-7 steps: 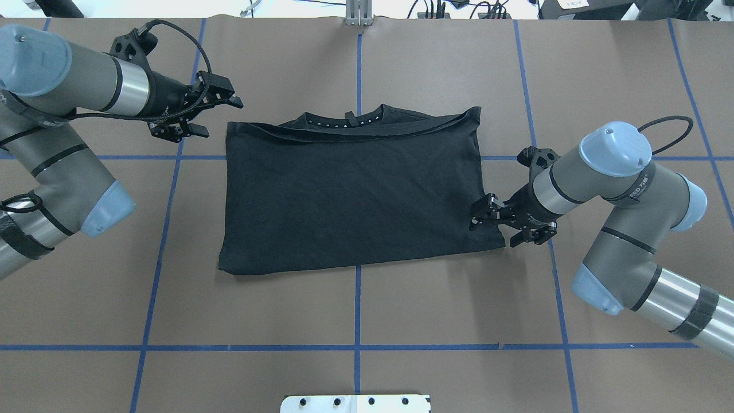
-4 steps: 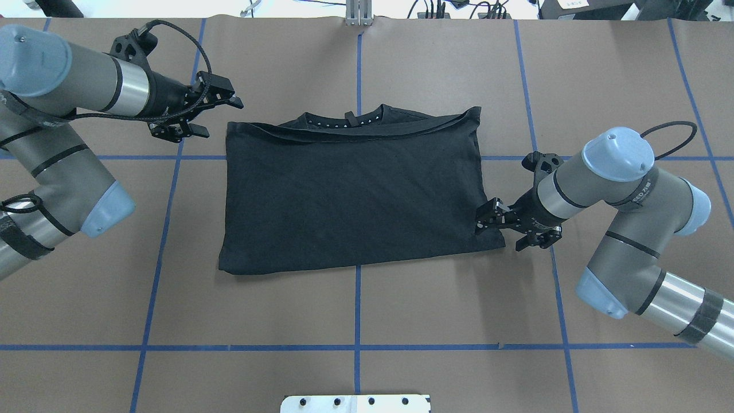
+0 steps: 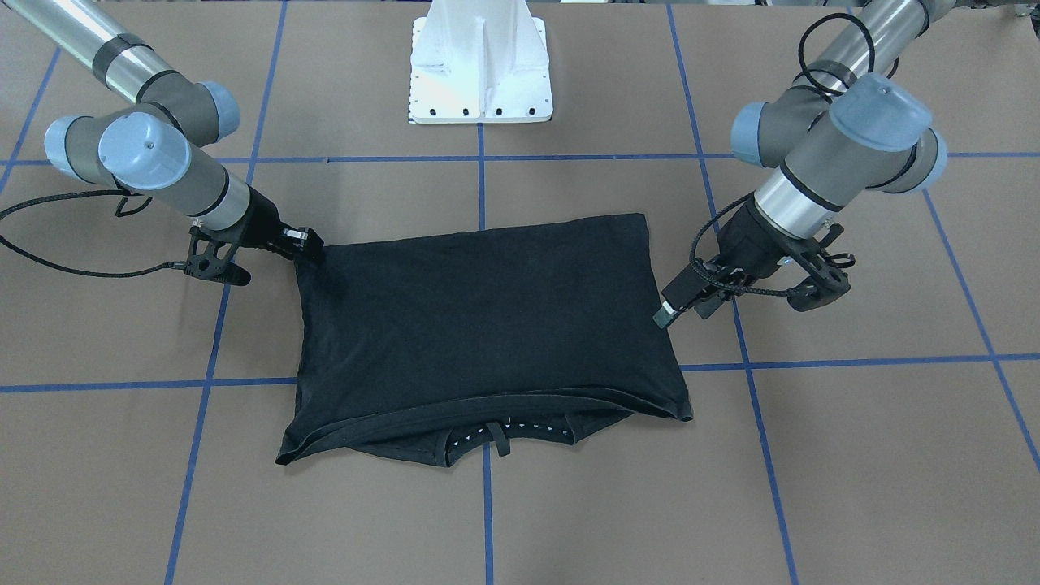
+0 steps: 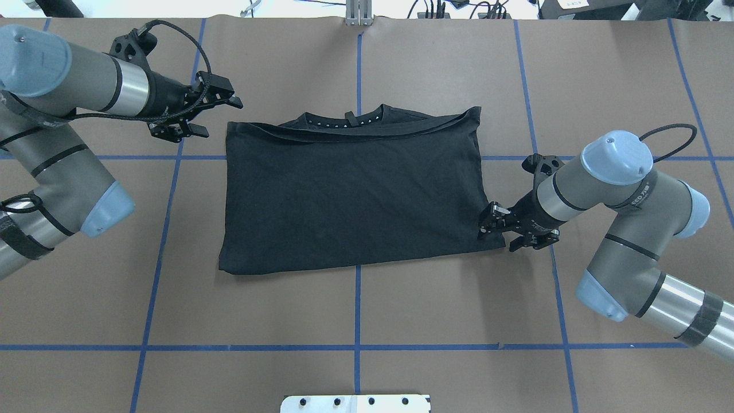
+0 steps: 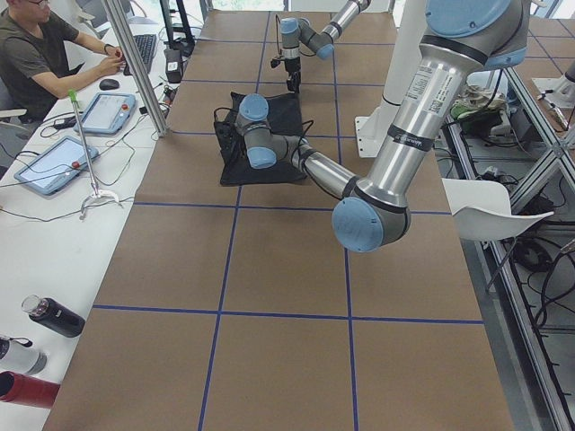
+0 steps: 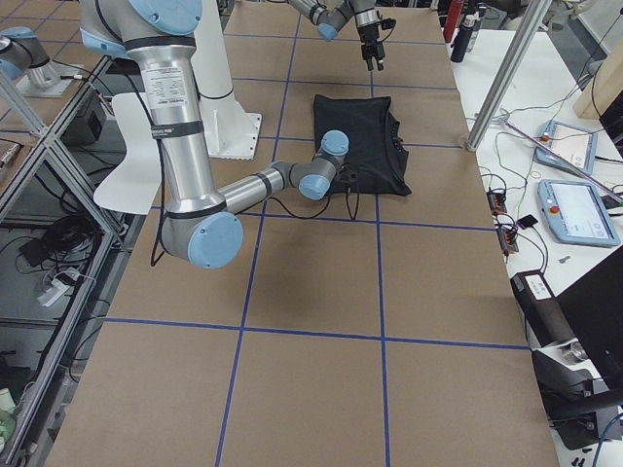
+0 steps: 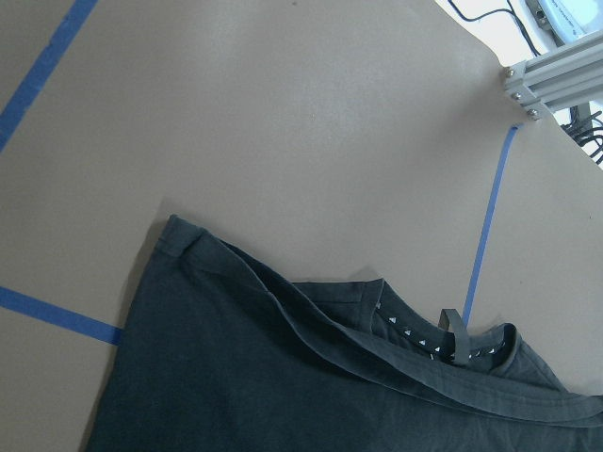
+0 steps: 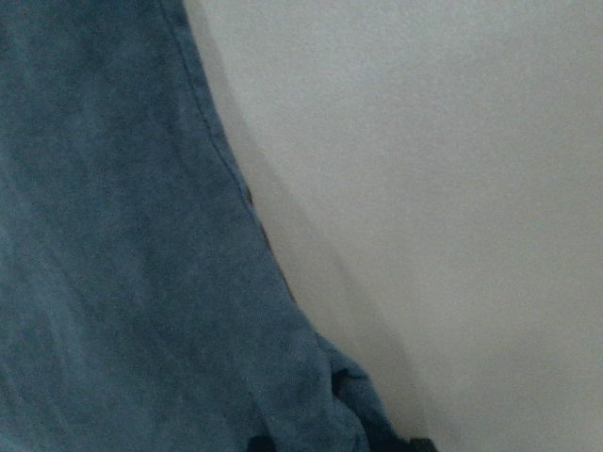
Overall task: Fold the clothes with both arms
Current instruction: 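Move the right gripper down to the folded shirt's near corner and grasp it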
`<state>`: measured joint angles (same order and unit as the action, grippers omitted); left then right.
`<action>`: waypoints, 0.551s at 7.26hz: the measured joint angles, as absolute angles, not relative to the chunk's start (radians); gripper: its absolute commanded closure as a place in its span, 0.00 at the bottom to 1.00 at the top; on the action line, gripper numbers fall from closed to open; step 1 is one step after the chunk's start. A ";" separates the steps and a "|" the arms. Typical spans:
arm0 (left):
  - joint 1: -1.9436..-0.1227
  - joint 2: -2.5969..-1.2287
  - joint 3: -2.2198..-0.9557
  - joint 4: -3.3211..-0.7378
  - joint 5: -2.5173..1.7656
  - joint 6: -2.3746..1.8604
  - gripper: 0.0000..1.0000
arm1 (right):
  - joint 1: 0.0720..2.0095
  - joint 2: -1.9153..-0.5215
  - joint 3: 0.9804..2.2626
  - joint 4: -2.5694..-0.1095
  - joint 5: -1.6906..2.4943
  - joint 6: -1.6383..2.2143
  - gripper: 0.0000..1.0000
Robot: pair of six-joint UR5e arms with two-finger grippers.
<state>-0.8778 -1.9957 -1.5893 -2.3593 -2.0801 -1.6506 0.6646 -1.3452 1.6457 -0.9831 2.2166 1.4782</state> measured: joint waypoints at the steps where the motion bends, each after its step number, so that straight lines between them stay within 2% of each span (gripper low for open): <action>1: -0.878 -1.993 -1.589 -2.360 -2.080 -1.651 0.00 | 0.663 -1.345 1.647 -0.983 2.213 1.478 1.00; 4: -0.877 -1.989 -1.589 -2.360 -2.079 -1.651 0.00 | 0.663 -1.345 1.653 -0.982 2.223 1.476 1.00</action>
<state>-0.8774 -1.9888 -1.5892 -2.3601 -2.0791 -1.6506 0.6626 -1.3453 1.6533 -0.9819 2.2233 1.4763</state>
